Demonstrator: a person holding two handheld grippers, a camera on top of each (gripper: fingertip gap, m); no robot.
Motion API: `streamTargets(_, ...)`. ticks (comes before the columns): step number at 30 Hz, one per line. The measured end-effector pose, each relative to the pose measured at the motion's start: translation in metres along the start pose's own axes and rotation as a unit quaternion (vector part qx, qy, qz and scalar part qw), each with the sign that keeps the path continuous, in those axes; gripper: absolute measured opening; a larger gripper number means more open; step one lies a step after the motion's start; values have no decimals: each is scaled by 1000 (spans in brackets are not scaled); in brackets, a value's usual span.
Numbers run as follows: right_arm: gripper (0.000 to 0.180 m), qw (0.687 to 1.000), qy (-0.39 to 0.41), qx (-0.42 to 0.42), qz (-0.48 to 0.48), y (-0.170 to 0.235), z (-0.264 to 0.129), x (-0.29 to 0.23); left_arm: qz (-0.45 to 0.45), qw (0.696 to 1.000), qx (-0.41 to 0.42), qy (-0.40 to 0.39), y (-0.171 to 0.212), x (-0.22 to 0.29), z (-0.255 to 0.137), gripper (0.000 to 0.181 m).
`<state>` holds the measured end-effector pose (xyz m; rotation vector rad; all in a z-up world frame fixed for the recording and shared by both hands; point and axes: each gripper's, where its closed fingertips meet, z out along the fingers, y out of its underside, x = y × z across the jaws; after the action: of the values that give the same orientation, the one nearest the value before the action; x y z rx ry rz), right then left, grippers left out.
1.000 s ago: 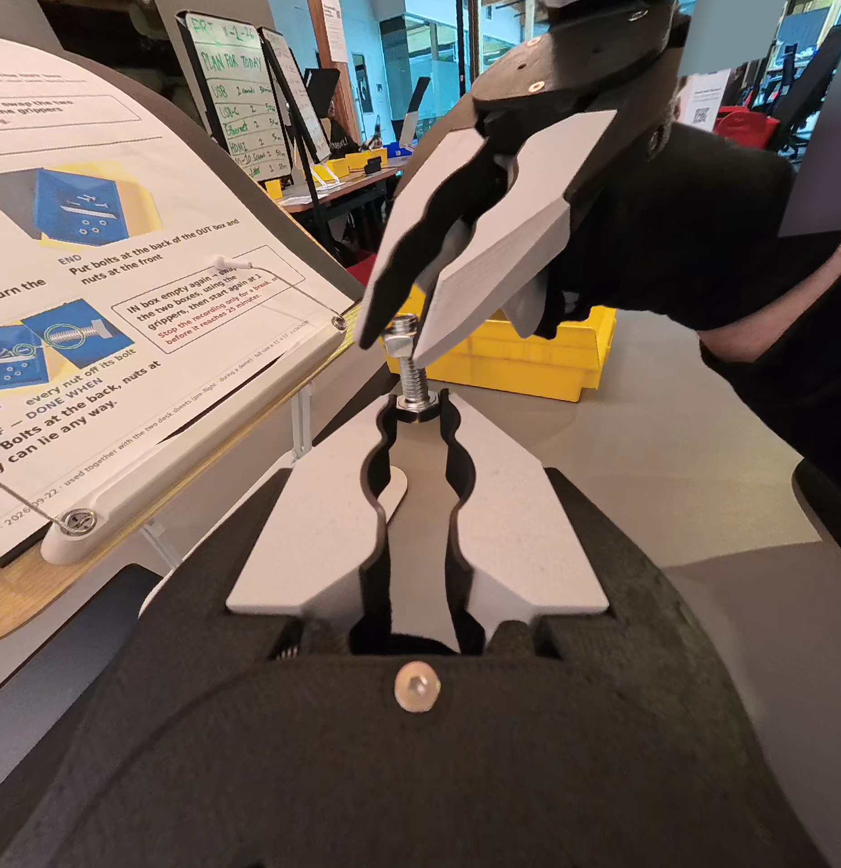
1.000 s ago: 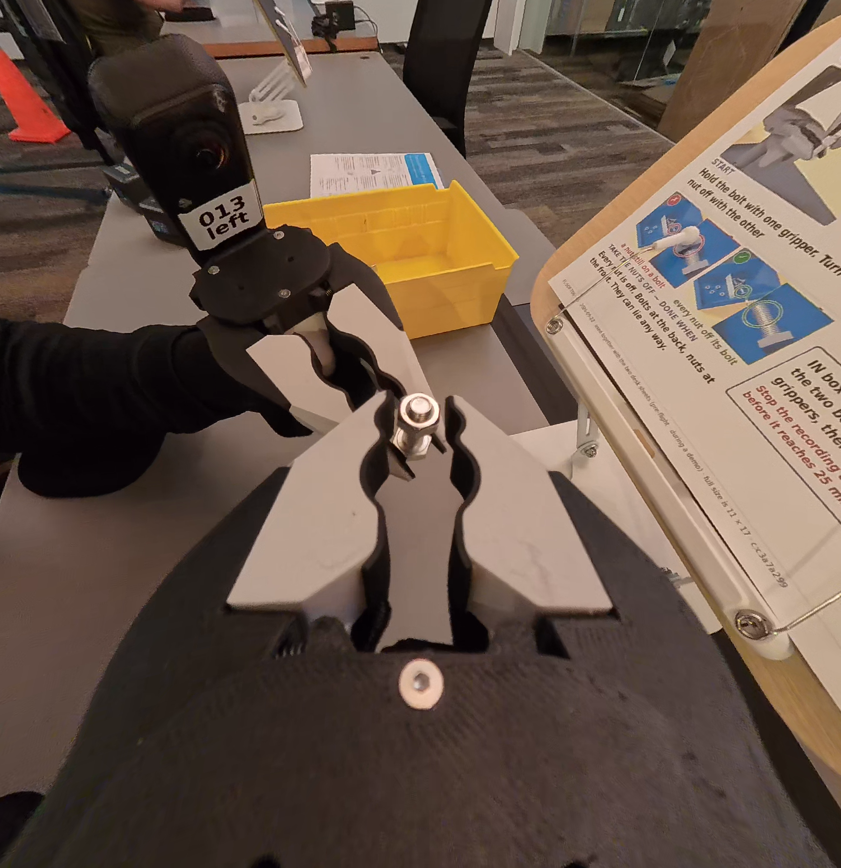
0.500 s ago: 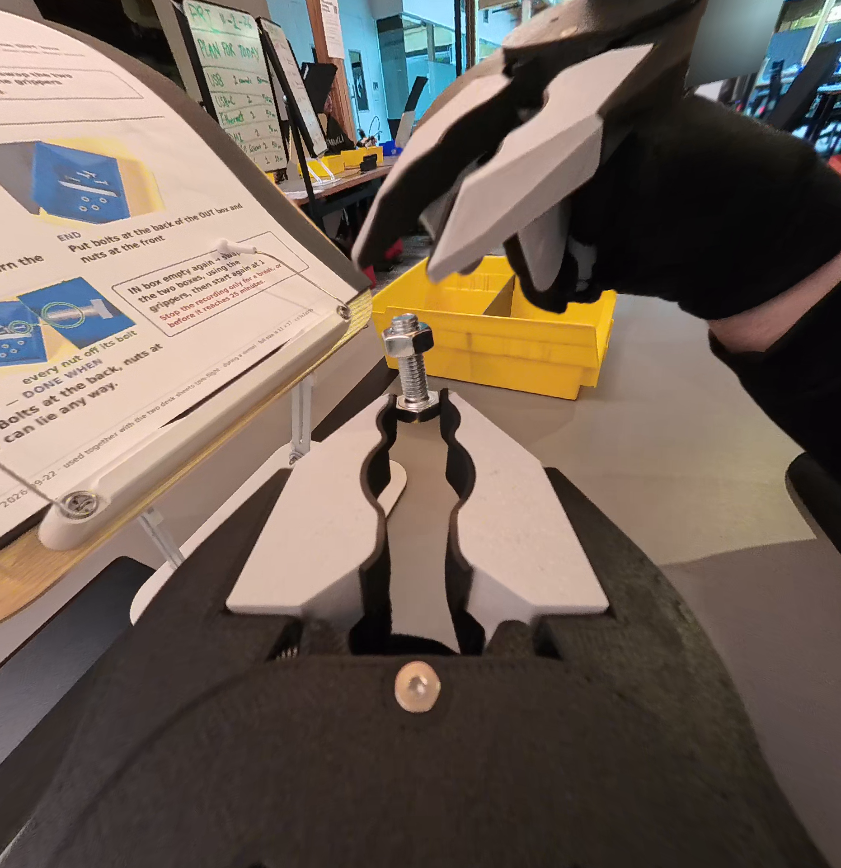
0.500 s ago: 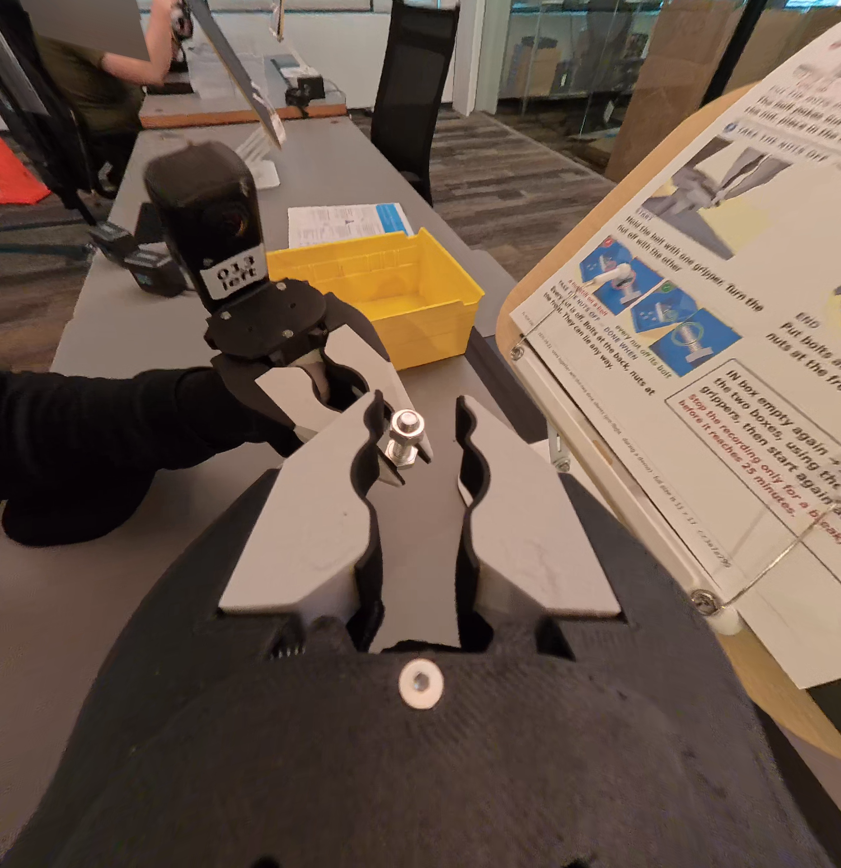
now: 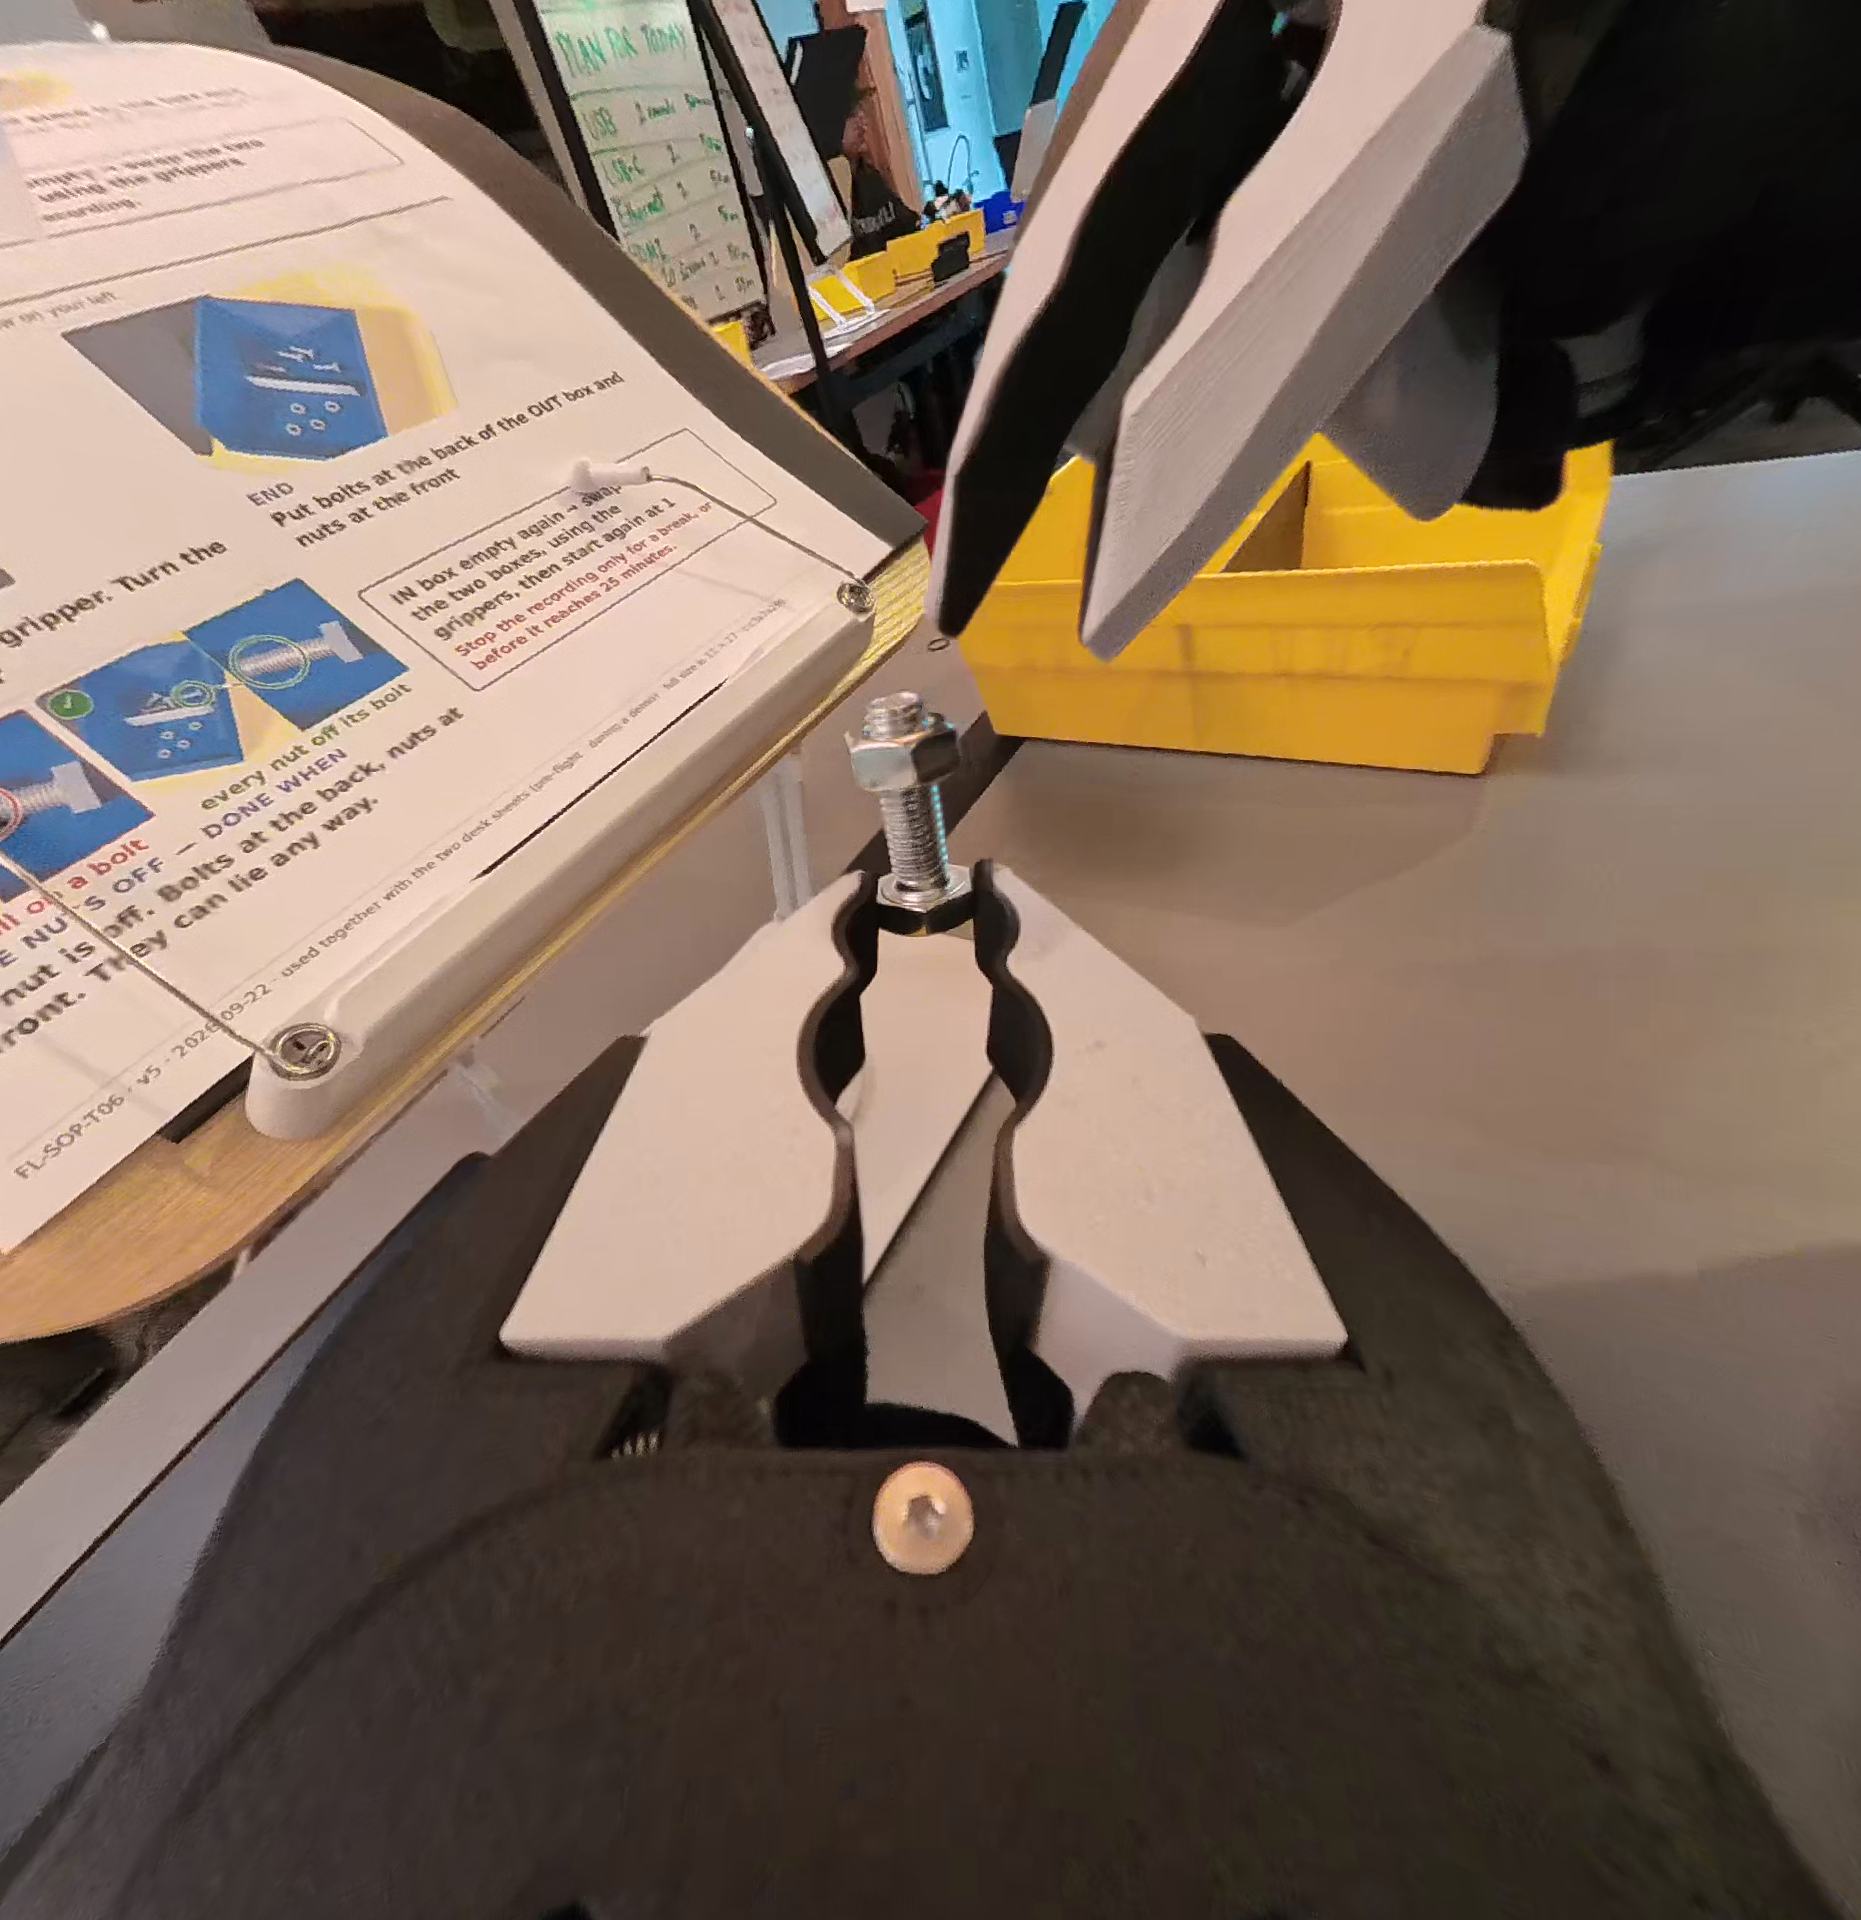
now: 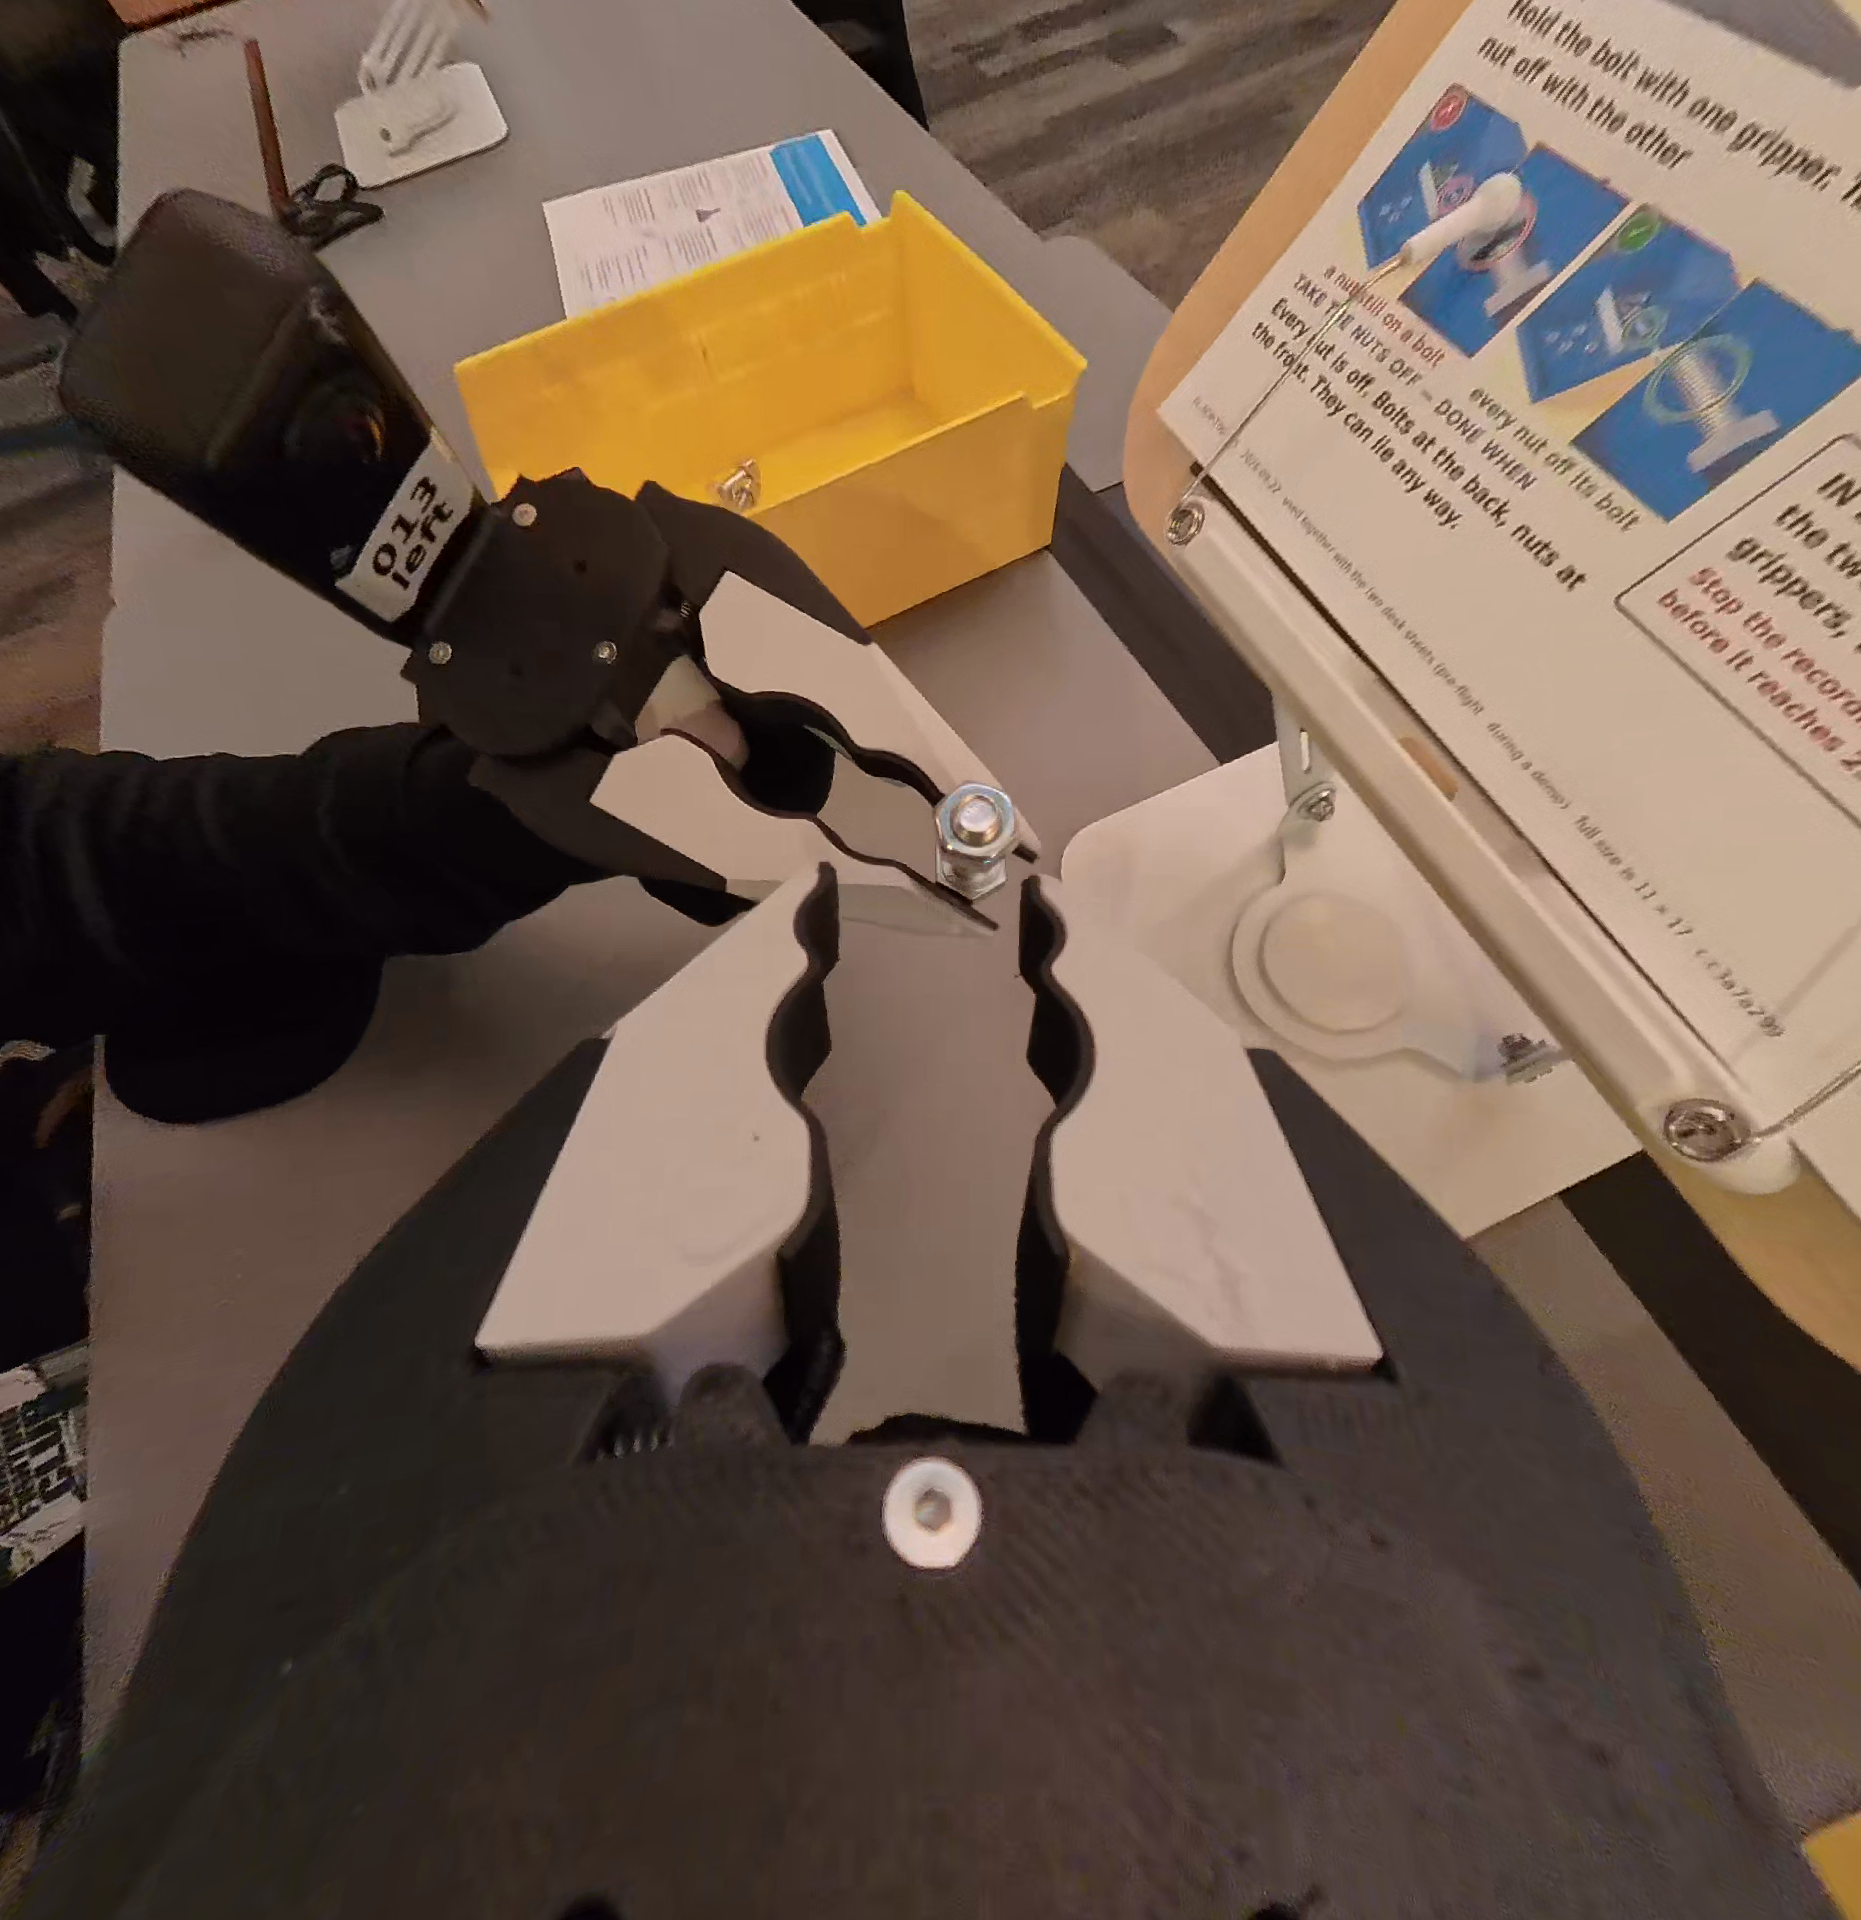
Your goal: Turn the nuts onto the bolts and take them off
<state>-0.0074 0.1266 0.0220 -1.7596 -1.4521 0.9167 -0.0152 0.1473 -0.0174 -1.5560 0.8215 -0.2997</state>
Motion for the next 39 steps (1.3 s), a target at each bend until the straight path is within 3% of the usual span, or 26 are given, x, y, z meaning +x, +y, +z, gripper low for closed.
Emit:
streamTargets(13, 25, 998, 6, -36, 54, 6, 17, 8, 47, 998, -13, -45, 9, 2, 8, 17)
streamTargets(22, 16, 998, 14, -51, 42, 9, 19, 13, 52, 997, -14, -46, 10, 4, 9, 17)
streamTargets(26, 25, 997, 33, -70, 28, 12, 20, 18, 52, 998, -14, -45, 10, 5, 10, 17)
streamTargets(33, 25, 994, 30, -97, 33, 20, 24, 19, 56, 997, -16, -45, 11, 6, 11, 16)
streamTargets(39, 16, 993, 22, -113, -2, 22, 26, 16, 57, 997, -18, -40, 12, 9, 12, 17)
